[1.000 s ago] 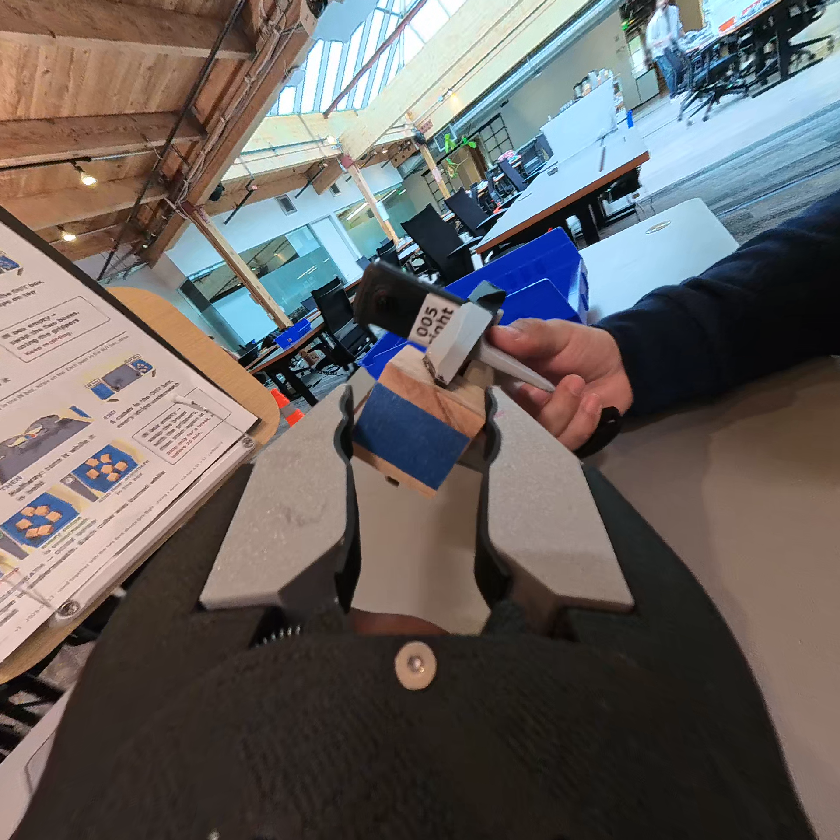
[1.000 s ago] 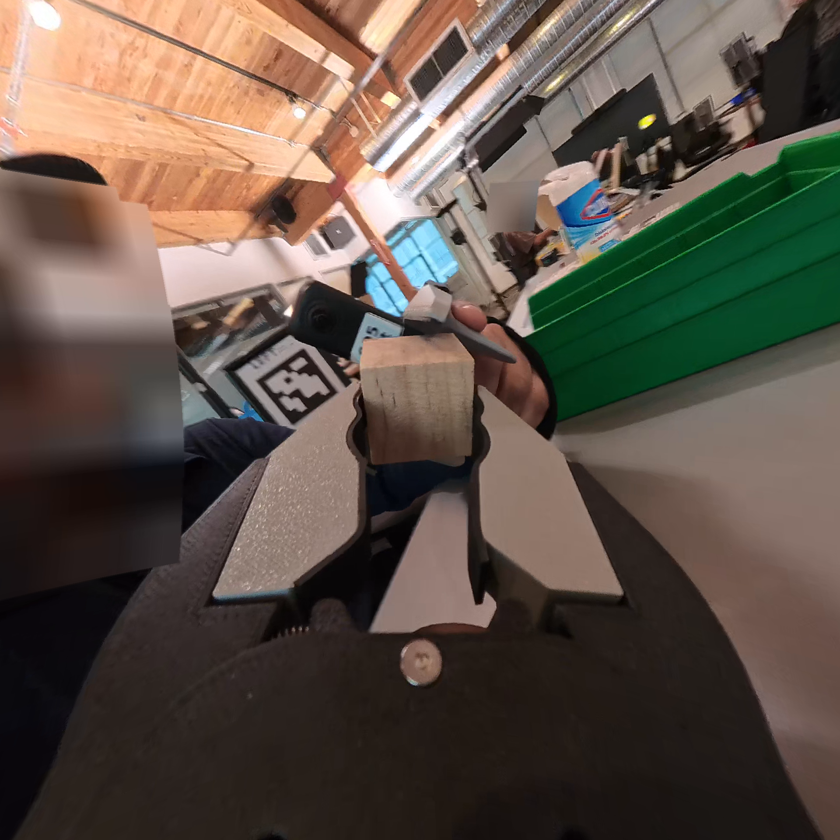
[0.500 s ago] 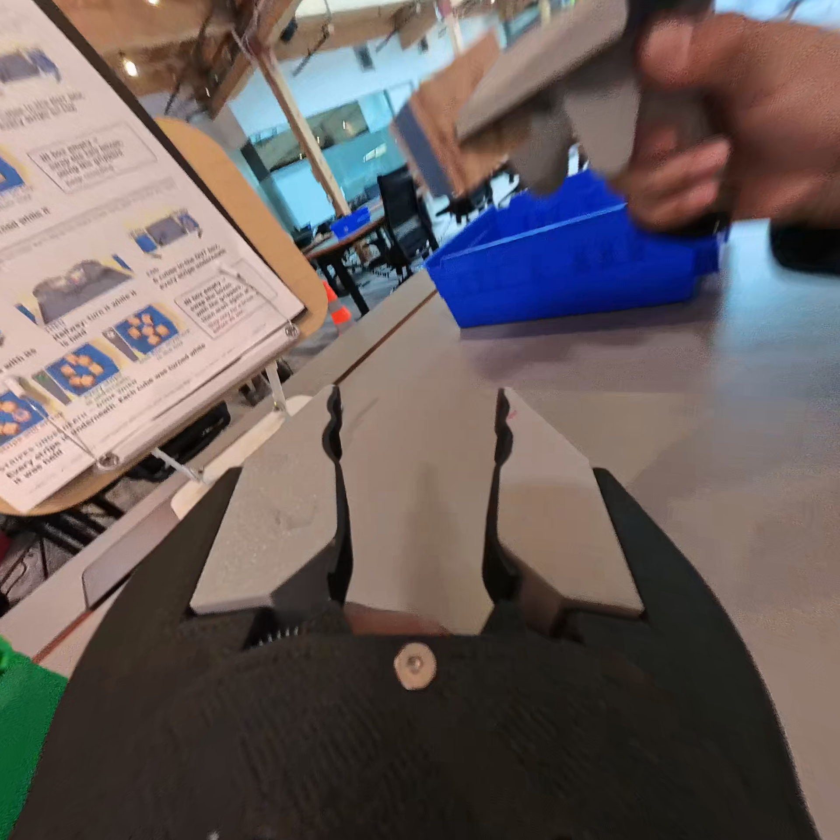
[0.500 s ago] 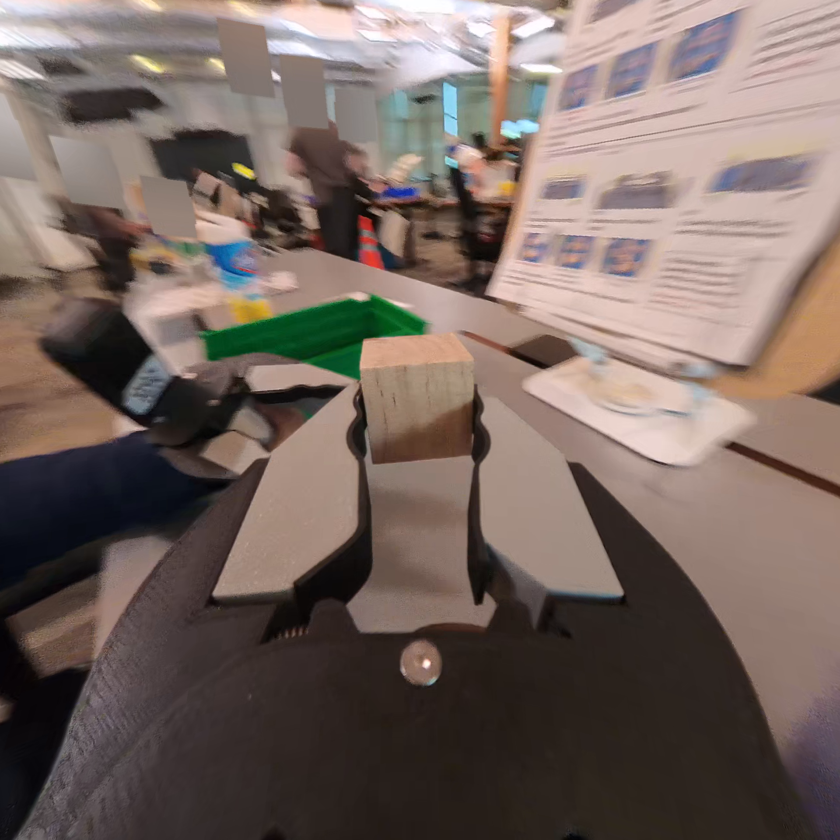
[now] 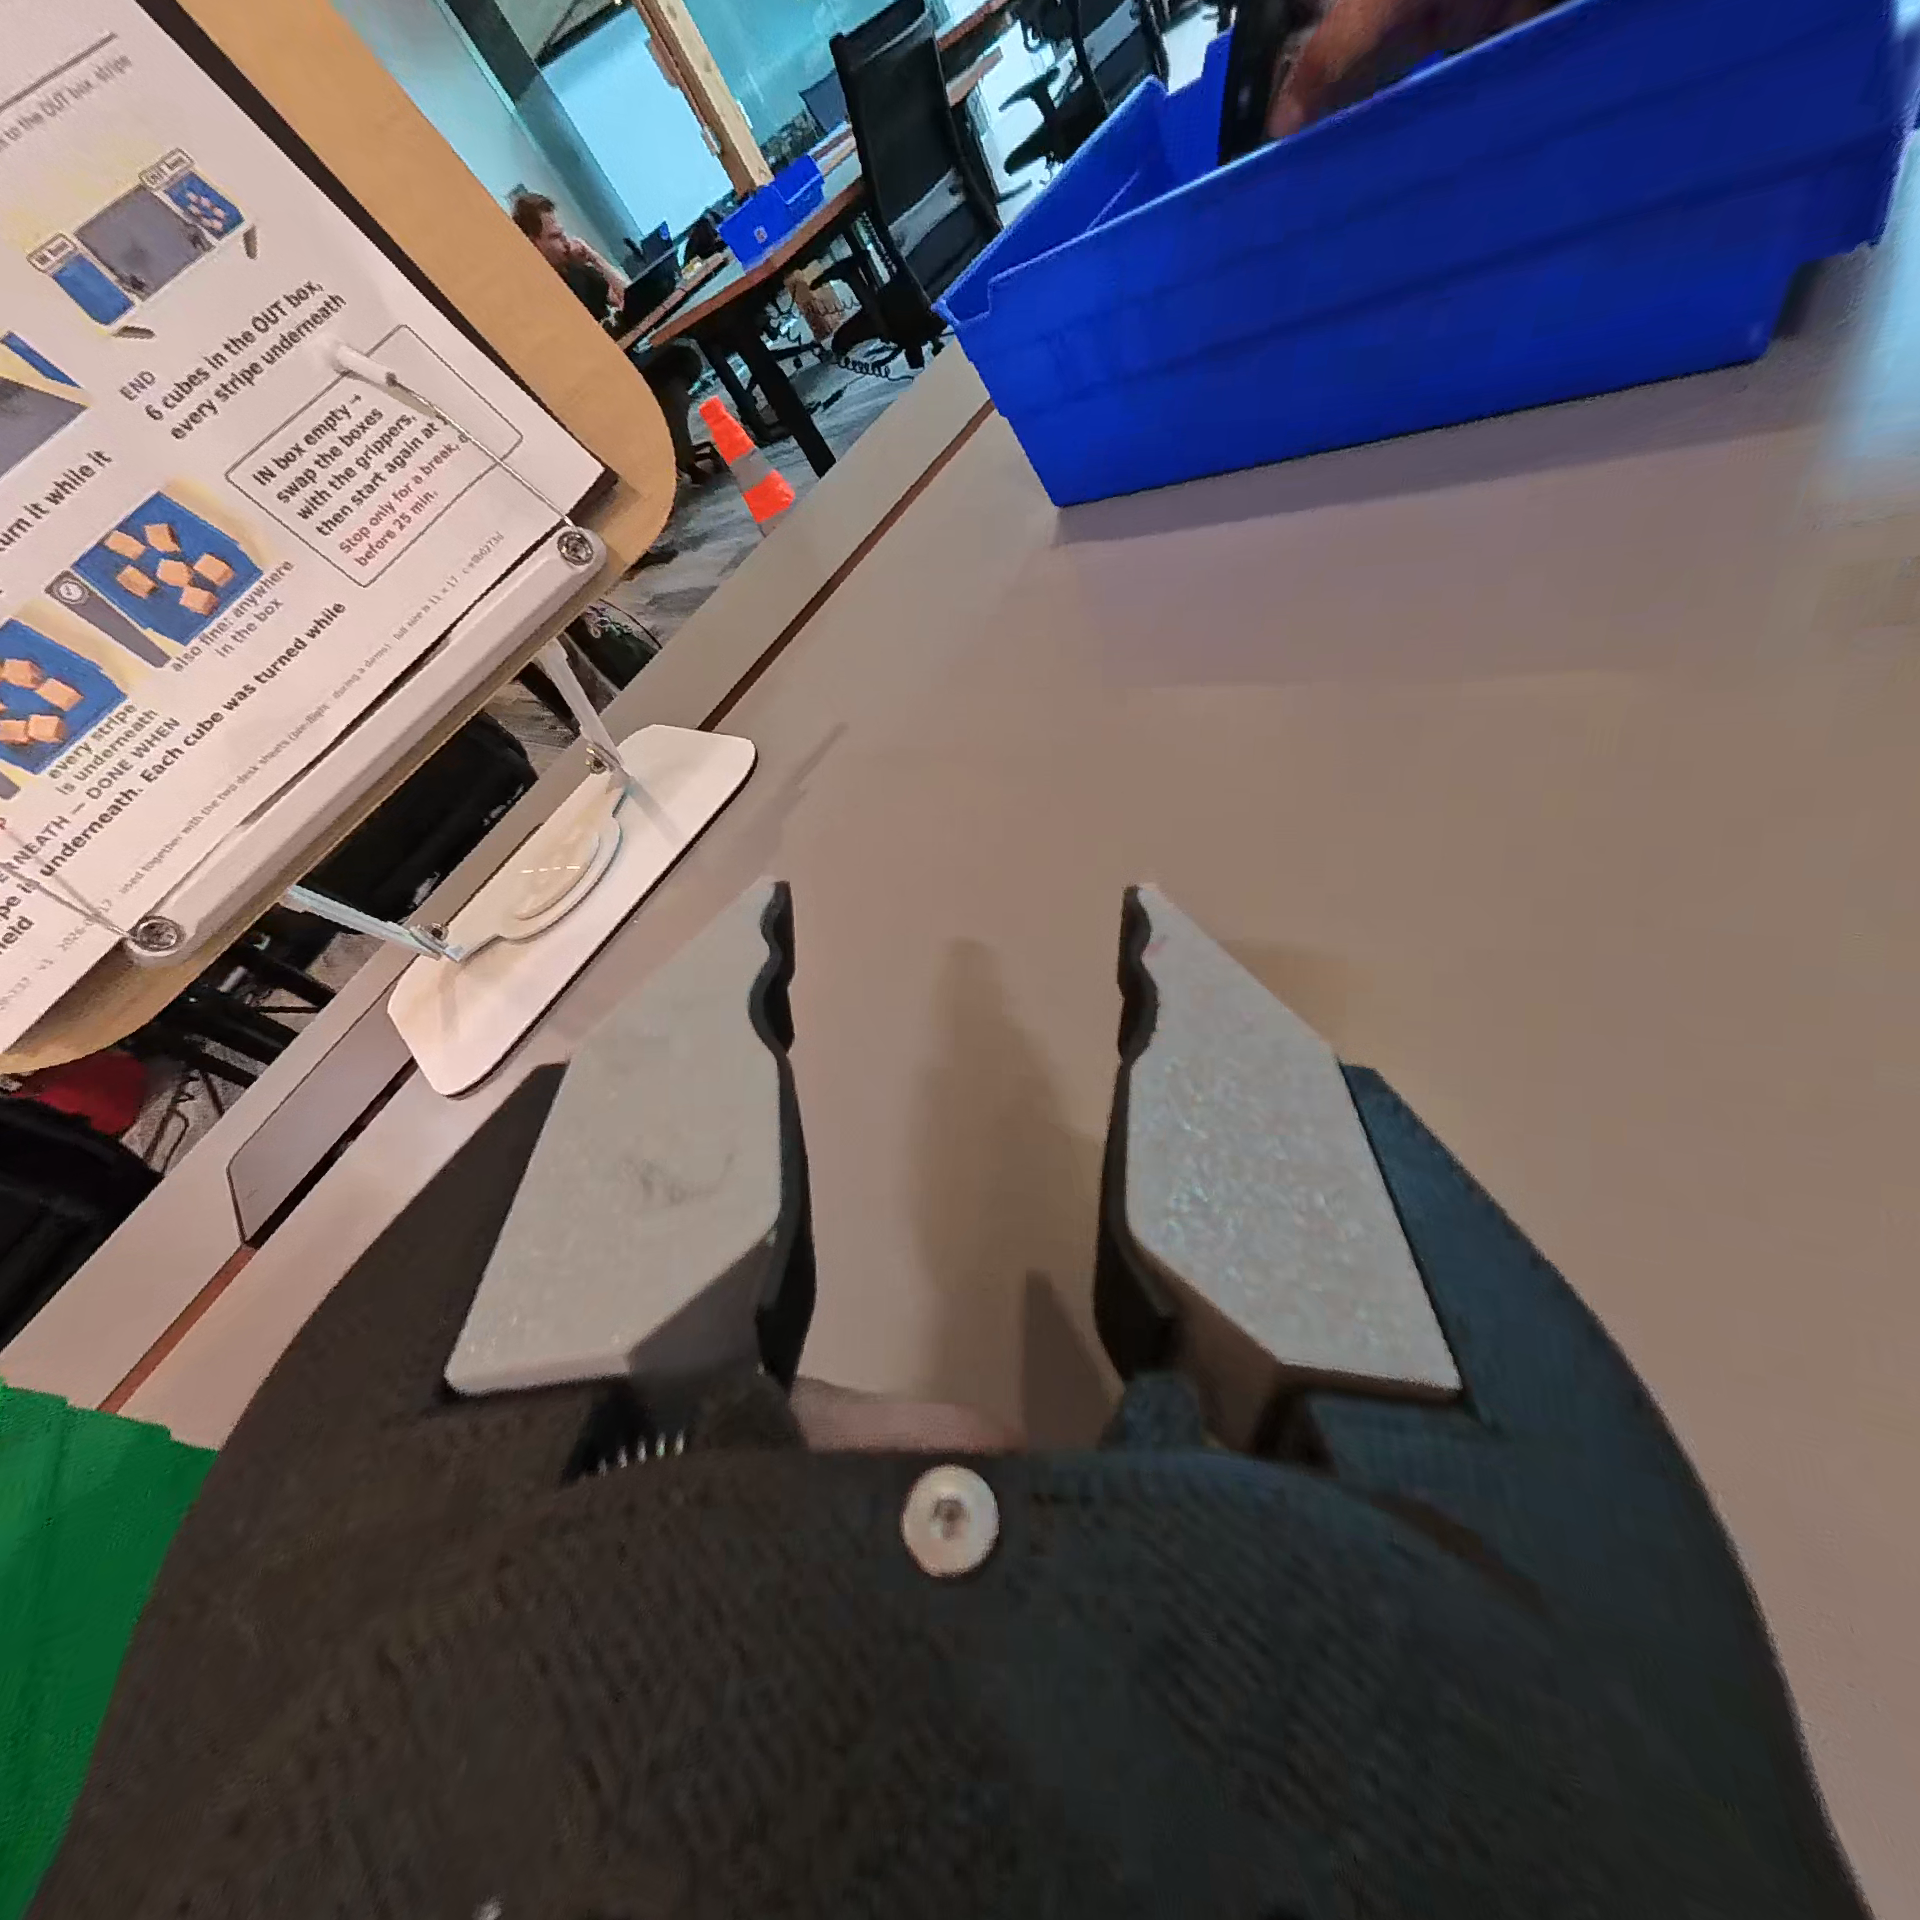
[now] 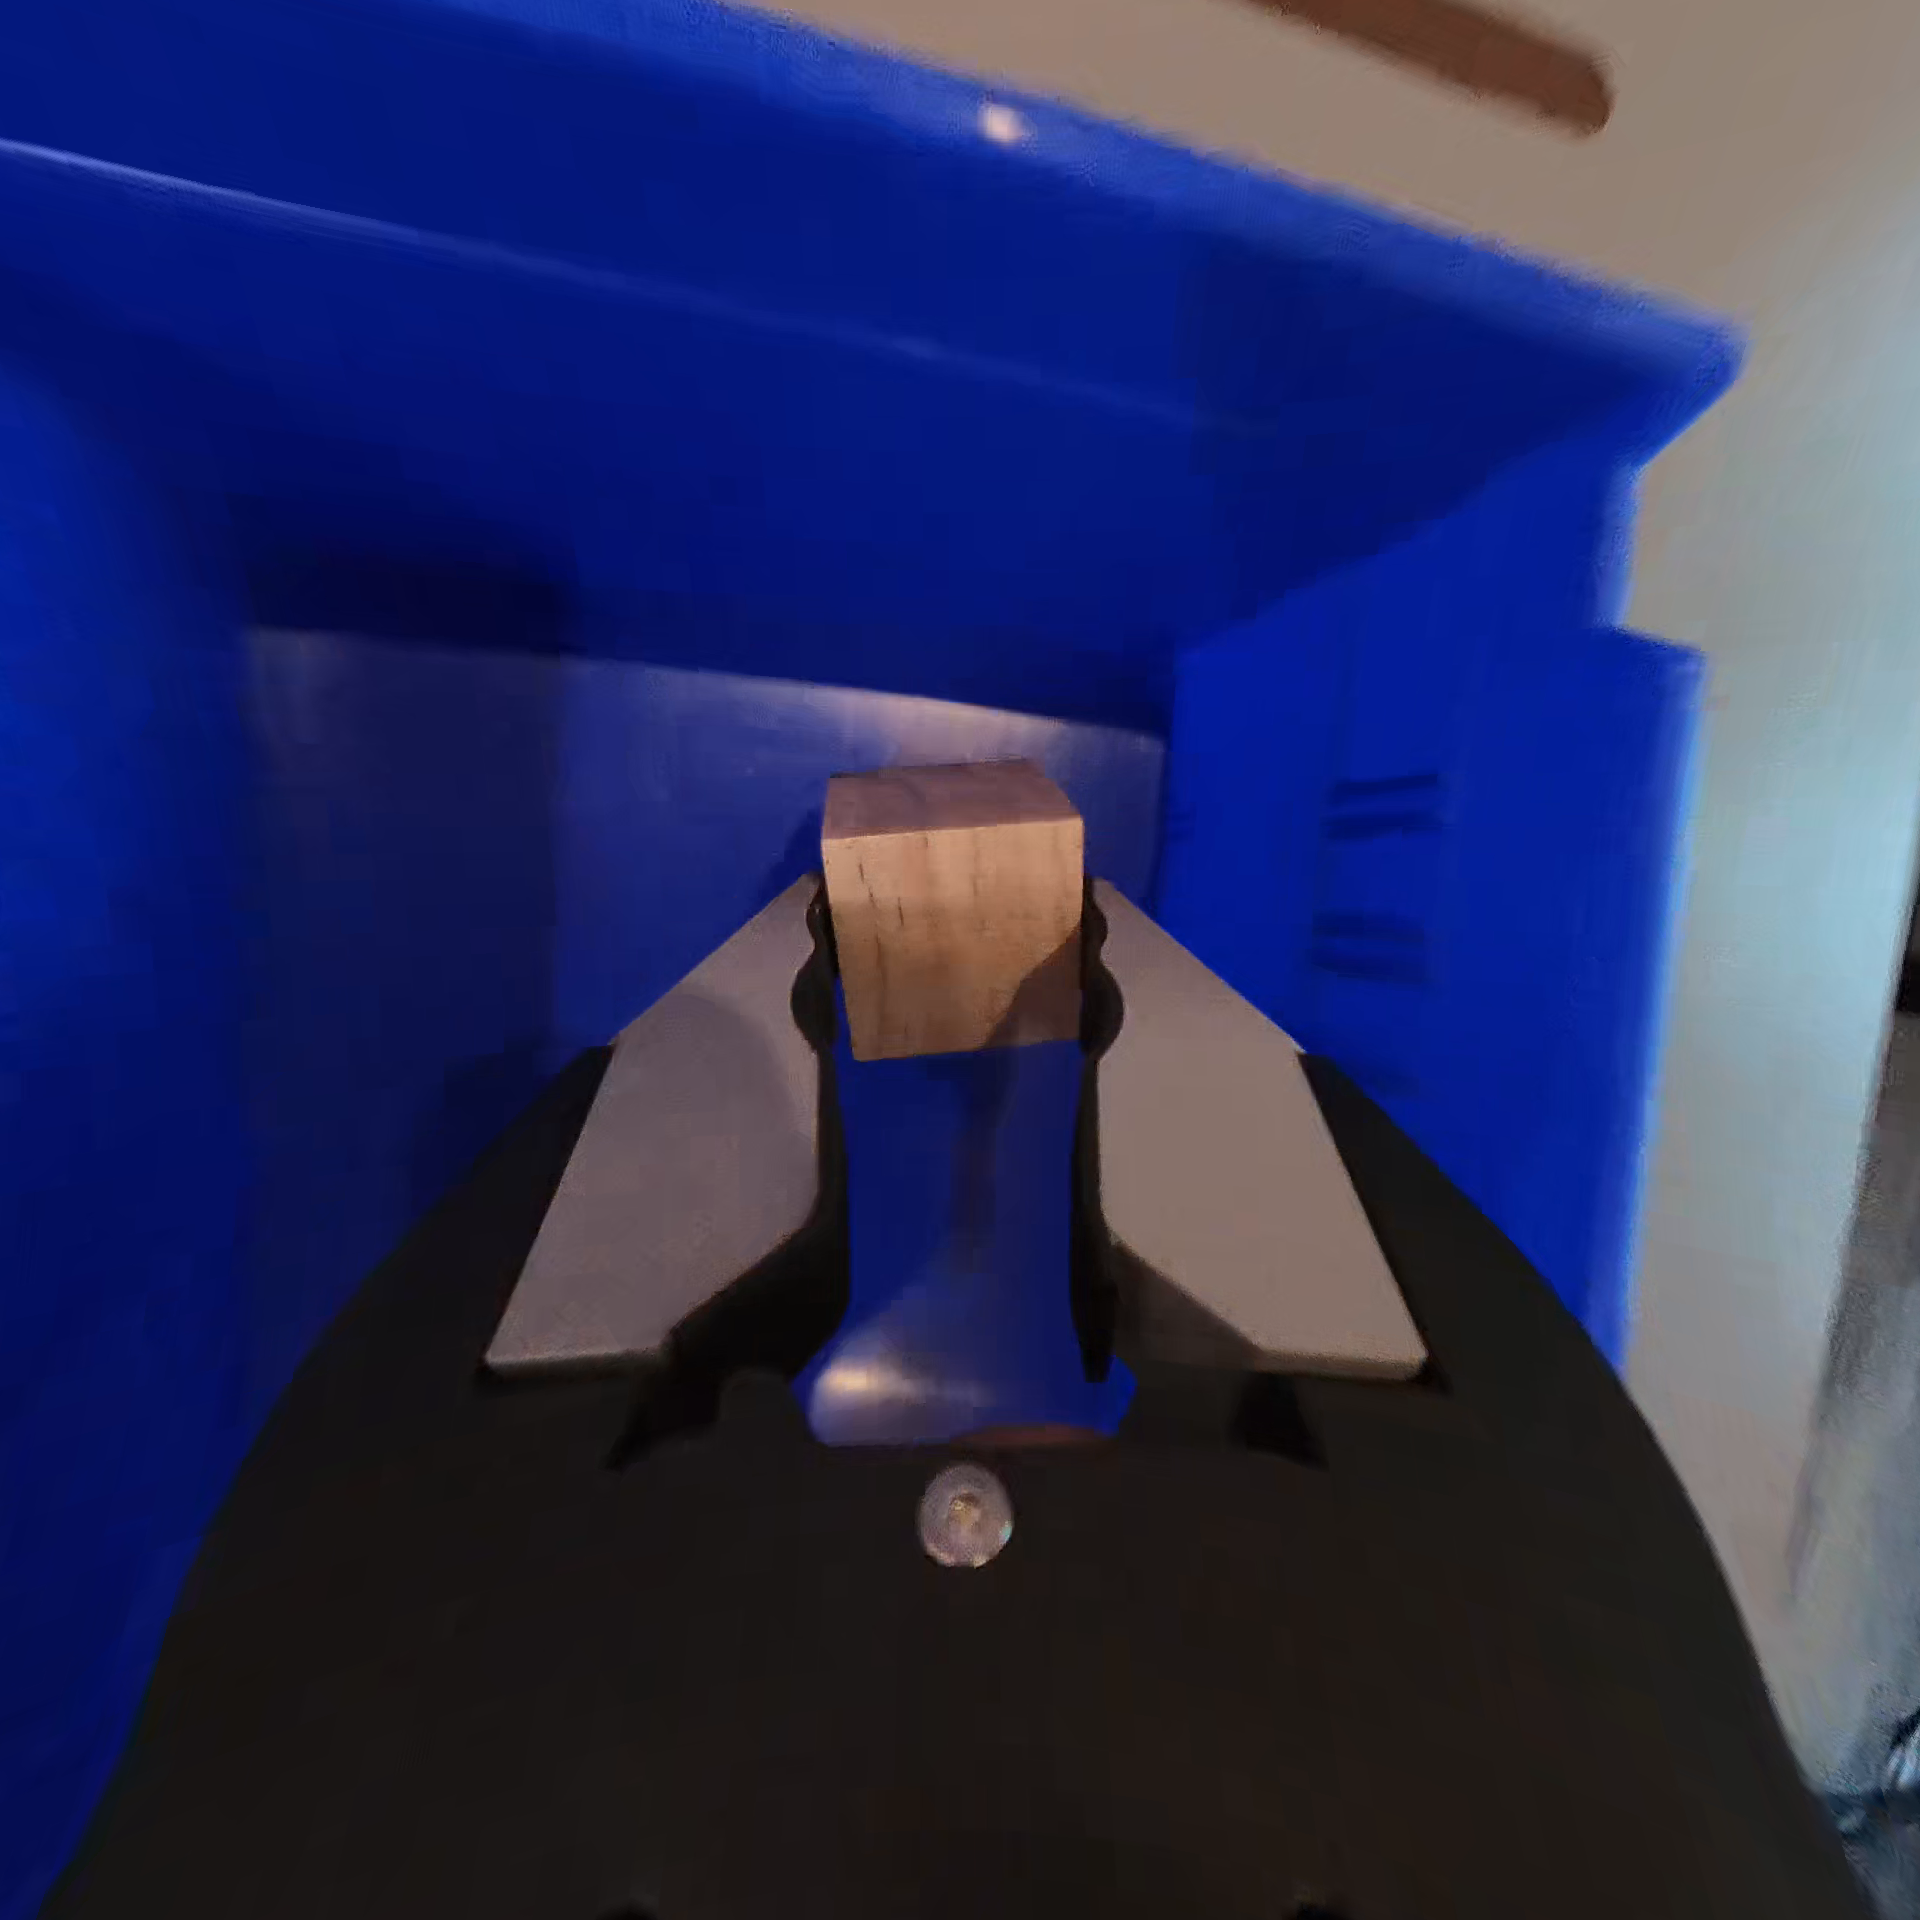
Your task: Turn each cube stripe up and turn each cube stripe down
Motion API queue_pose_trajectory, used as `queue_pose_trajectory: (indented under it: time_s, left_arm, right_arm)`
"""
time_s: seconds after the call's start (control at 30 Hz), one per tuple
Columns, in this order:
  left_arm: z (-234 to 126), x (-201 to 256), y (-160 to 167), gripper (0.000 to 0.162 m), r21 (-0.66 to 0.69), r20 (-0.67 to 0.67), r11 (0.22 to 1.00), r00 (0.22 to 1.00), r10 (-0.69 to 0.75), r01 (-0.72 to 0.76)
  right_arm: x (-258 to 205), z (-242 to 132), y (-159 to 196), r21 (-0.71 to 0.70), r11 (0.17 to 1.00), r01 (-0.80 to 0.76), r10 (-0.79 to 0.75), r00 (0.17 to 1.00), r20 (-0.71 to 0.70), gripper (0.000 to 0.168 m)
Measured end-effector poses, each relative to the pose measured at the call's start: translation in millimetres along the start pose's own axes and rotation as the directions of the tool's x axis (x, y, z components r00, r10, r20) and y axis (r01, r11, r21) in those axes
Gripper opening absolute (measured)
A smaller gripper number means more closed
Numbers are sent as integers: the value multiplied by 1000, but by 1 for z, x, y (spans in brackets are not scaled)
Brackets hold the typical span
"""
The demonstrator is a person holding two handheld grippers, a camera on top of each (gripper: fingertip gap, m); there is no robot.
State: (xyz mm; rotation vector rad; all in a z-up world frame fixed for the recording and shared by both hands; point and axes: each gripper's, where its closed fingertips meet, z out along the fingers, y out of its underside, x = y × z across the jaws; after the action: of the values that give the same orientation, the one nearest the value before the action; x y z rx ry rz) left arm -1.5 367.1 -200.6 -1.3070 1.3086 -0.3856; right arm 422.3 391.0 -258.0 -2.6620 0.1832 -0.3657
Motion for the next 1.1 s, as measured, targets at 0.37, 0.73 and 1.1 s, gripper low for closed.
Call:
queue_pose_trajectory:
  time_s: [0.37,0.73,1.1]
  left_arm:
    - [4,7,6,61,-28,-21,1000,1000,1,-2]
    - [2,-1,6,60,-26,15,1000,1000,8,-8]
    - [5,-1,20,60,-63,-14,994,995,-94,93]
  right_arm:
    - [5,-59,-30,170,985,-5,12,999,-38,54]
    - [-276,-194,-23,601,799,24,-410,754,514,53]
    - [-329,-117,2,591,805,48,-419,750,511,49]
